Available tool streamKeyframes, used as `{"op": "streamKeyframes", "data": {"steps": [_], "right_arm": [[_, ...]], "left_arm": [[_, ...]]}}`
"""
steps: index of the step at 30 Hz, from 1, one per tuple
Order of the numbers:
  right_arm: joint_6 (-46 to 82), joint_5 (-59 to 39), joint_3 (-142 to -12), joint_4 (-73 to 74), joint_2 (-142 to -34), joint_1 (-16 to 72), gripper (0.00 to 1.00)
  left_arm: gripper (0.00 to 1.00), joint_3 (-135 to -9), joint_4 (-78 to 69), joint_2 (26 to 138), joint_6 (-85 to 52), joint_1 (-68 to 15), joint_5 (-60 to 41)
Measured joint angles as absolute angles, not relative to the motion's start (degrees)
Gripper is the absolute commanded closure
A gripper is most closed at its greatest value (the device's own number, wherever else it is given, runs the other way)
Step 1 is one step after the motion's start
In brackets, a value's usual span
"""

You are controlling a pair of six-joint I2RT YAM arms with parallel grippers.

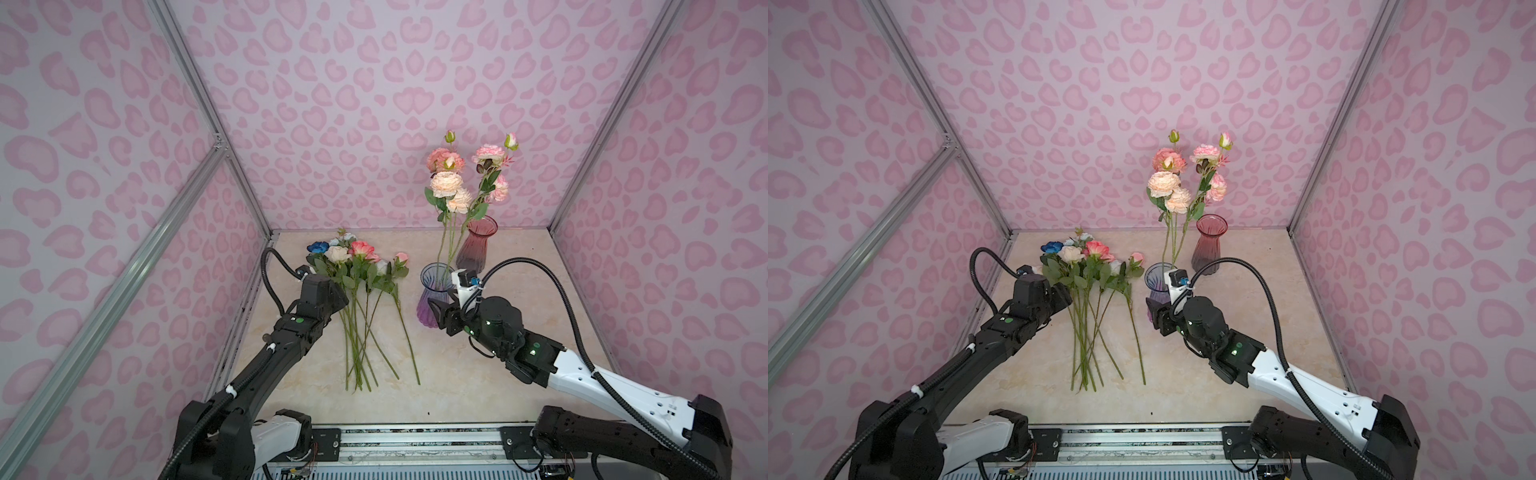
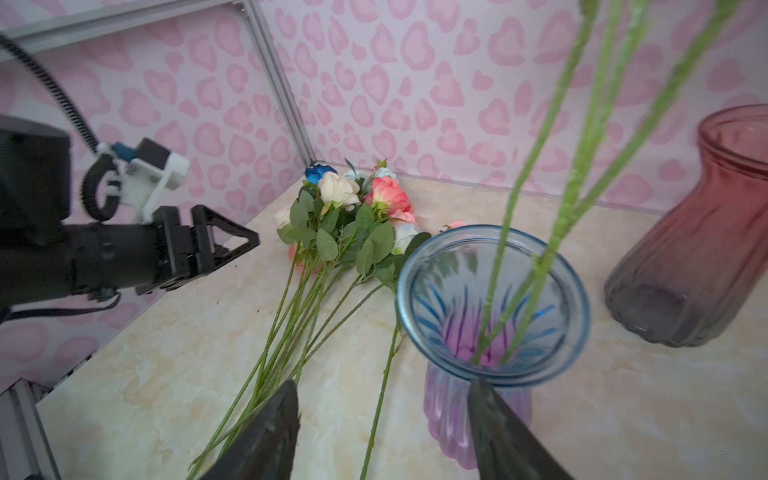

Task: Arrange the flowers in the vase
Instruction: 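Grasp a white-pink rose stem with the left gripper while the right gripper nears the vase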

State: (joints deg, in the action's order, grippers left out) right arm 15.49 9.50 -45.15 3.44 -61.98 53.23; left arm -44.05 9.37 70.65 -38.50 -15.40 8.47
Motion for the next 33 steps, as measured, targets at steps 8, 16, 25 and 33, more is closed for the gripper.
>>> {"op": "streamKeyframes", "data": {"steps": [8, 16, 25, 33], "right_arm": [[13.23, 15.79, -46.26, 3.01, -64.93, 57.93, 0.35], [12.25, 19.51, -43.88, 4.19, -62.65, 58.0, 0.35], [12.27, 20.99, -43.79, 4.54, -62.46, 57.17, 0.35], [12.32, 21.02, -43.4, 4.49, -61.49, 56.49, 0.35]], "left_arm": [[0.47, -49.74, 9.67, 84.66, -37.63, -15.27, -1.58], [0.57, -54.87, 8.91, 94.02, -36.91, -16.08, -5.61], [0.72, -55.22, 8.27, 97.58, -37.36, -16.51, -5.15], [0.9, -56.45, 8.67, 98.08, -34.74, -17.26, -4.47]]}}
